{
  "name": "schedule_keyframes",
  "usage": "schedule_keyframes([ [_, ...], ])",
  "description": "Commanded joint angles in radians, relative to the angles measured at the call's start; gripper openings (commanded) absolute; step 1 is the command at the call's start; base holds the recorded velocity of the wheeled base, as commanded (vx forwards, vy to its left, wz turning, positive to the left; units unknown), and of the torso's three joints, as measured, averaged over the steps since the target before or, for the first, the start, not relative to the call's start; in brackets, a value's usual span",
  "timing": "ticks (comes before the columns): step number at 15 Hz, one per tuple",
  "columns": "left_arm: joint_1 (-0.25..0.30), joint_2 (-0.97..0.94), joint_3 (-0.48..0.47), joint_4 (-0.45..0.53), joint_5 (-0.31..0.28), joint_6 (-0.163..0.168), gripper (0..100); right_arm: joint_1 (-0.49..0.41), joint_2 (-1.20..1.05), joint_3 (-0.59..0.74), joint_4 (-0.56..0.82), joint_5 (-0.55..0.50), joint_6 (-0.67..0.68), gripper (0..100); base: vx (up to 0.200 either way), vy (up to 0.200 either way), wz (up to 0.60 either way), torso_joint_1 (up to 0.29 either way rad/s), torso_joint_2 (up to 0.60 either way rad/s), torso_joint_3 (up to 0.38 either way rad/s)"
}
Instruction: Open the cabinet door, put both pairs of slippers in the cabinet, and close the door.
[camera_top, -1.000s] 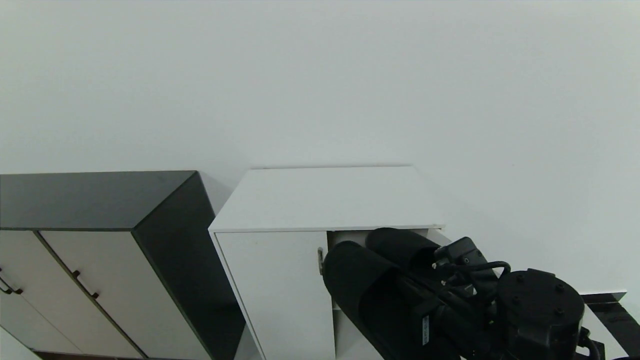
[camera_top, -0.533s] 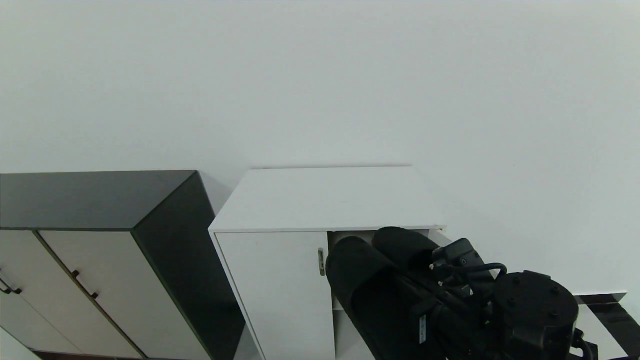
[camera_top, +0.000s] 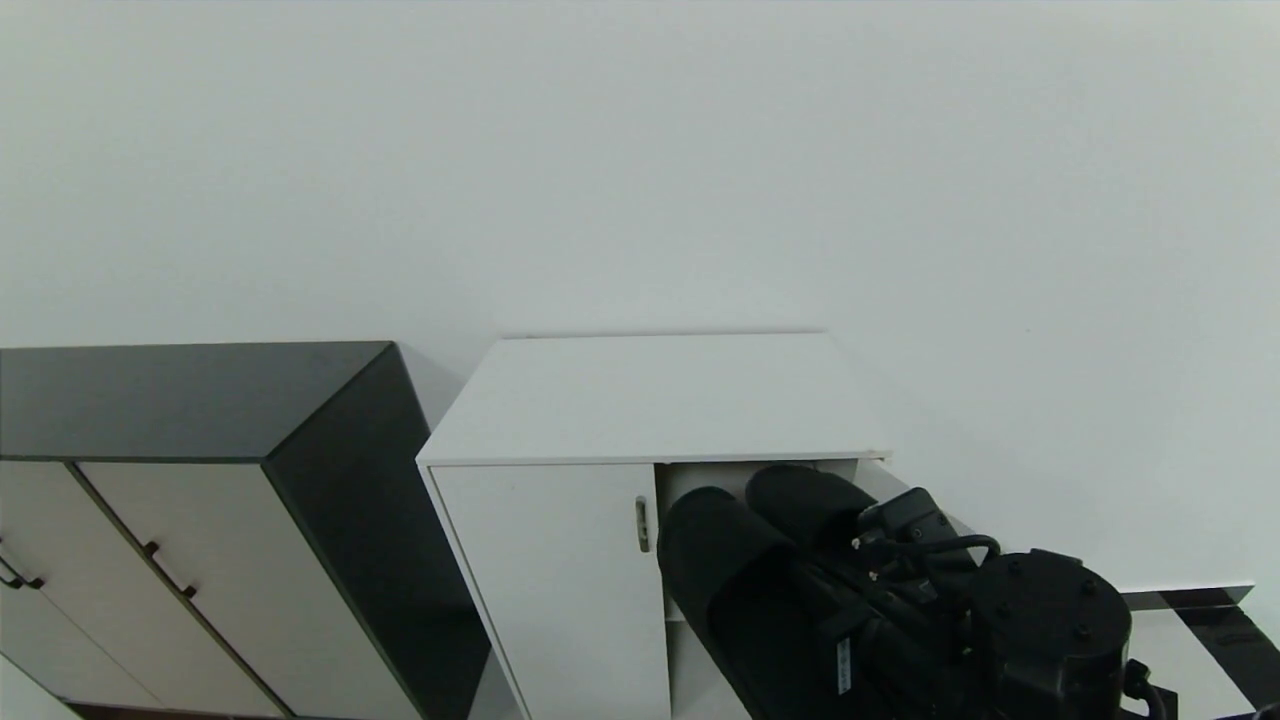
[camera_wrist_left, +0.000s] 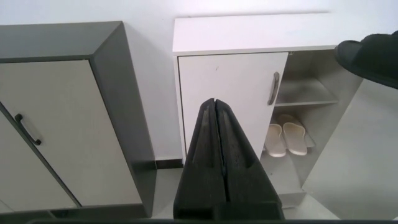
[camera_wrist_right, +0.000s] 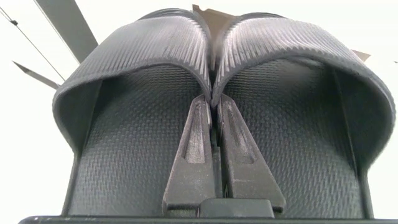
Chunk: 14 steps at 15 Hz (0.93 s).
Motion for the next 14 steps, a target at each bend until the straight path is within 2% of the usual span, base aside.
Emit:
schedule_keyframes([
  [1,0.0,0.0,0.0,-0.001,0.0,0.0,0,-0.001,0.025,0.003,-0.02,0.0,0.0,0,0.0,0.0,0.0,0.0,0.0,0.0],
  [4,0.0,0.0,0.0,-0.001,0.0,0.0,0,-0.004,0.058,0.015,-0.095,0.0,-0.004,0,0.0,0.0,0.0,-0.089,0.21,0.114],
  [8,0.0,0.0,0.0,-0.001,0.0,0.0,0,-0.005,0.074,0.026,-0.12,0.0,-0.006,0,0.0,0.0,0.0,-0.16,0.37,0.205],
  [14,0.0,0.0,0.0,-0.001,0.0,0.0,0,-0.005,0.072,0.031,-0.131,-0.002,-0.007,0,0.0,0.0,0.0,-0.215,0.51,0.286],
])
